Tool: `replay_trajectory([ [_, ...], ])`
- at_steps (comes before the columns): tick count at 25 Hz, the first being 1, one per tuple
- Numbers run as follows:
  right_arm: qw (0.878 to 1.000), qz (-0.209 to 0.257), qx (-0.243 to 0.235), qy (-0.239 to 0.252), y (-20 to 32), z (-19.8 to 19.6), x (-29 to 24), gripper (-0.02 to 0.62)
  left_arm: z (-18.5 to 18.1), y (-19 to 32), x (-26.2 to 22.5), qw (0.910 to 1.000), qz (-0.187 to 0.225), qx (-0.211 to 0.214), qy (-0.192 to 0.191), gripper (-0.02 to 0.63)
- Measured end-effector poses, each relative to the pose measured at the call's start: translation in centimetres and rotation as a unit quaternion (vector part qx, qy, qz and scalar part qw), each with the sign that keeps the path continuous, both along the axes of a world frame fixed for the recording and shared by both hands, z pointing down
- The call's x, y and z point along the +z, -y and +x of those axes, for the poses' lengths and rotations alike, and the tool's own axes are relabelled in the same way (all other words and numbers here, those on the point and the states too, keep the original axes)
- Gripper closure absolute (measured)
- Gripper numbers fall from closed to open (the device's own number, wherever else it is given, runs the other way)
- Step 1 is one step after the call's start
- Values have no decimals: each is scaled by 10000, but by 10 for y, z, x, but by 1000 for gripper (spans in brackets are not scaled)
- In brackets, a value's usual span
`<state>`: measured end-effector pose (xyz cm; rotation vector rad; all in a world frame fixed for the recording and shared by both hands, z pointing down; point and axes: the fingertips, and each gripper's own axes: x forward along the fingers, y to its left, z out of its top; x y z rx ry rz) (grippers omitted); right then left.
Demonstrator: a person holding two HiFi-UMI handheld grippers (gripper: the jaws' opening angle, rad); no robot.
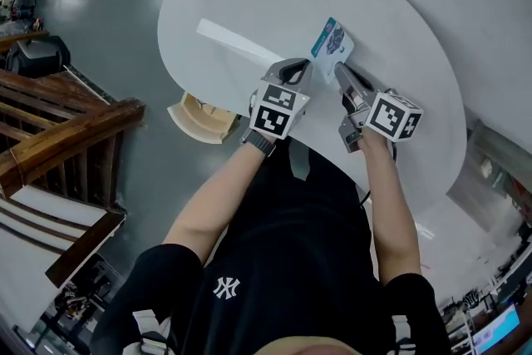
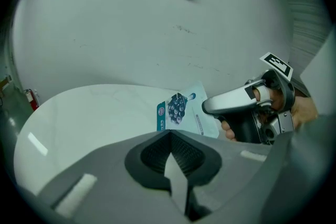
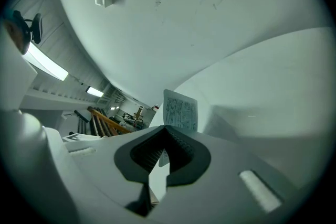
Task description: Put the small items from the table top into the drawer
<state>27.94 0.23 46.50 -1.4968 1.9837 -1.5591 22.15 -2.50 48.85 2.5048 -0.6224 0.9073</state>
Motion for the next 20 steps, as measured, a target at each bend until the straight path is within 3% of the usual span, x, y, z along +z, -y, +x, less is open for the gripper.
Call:
replay_trajectory([
  [11,9980,483,-402,-103,5,-54,-51,568,-53,5,-42,9981,261,-457,-321,606],
  [20,9940,584,-914,-127,3,-123,-63,568,-119,2,-56,9943,363,-910,-414,606],
])
